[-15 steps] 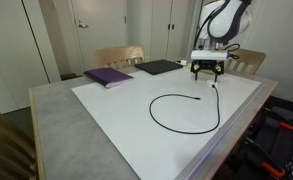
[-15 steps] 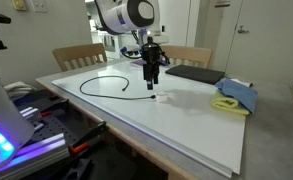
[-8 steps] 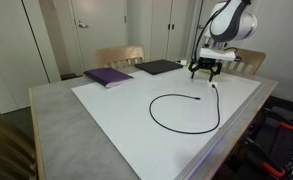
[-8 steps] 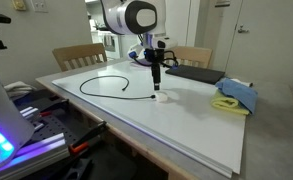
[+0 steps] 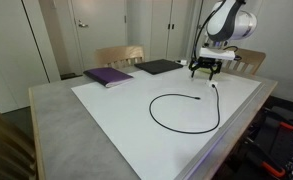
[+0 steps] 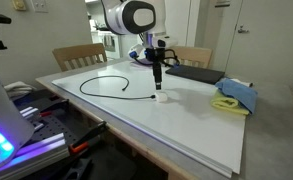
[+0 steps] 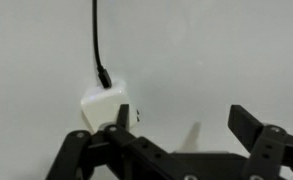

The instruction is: Fold the charging cable

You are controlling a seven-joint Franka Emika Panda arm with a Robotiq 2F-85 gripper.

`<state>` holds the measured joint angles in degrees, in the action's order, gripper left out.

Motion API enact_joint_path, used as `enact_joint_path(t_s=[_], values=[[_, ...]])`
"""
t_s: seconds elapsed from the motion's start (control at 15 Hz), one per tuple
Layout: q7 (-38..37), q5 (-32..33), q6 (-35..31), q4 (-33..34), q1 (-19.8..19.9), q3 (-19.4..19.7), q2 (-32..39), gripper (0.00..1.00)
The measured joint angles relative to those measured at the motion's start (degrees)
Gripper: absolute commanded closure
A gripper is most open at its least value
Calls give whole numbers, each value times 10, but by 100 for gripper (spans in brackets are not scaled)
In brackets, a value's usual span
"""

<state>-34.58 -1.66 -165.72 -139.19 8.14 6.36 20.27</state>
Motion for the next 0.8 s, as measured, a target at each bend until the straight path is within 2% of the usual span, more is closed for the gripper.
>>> enact_joint_path(t_s=[0.2,0.4,0.8], values=[[0,0,-19,0,-49,51,0,0],[0,2,-24,0,-83,90,0,0],[28,2,-23,-6,-91,127,0,0]])
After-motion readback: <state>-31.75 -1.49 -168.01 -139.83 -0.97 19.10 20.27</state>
